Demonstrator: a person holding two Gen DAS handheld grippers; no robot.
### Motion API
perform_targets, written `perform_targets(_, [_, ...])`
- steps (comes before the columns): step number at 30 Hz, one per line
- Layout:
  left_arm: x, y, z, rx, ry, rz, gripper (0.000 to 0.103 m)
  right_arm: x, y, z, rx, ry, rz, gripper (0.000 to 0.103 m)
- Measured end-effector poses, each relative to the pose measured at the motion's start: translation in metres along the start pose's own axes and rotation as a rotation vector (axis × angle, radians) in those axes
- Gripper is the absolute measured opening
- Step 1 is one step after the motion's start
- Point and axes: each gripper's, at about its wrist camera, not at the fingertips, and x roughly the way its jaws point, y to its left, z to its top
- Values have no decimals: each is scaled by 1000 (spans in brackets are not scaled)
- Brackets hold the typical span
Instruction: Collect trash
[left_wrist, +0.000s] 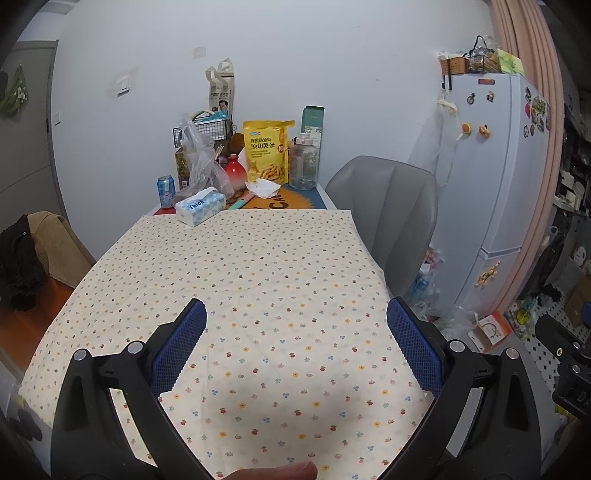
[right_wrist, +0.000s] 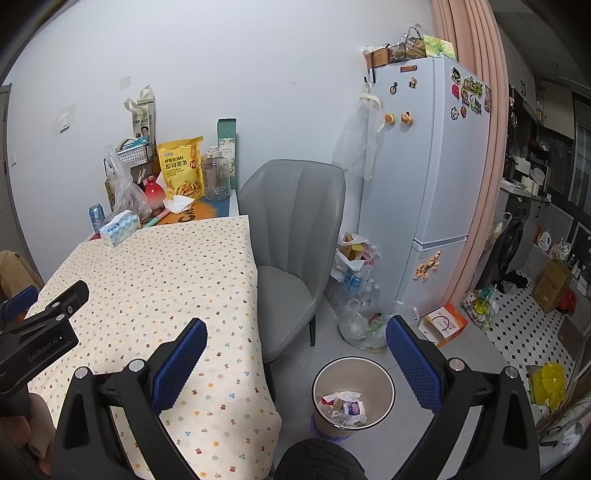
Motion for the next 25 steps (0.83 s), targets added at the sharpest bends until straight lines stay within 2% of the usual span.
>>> perform_targets(18, [6, 5, -6, -3, 16, 7, 97, 12, 8, -3, -12, 20, 6, 95])
perform_targets(25, [17, 14, -11, -19, 41, 24, 97, 22, 22, -2, -27, 31, 29, 95])
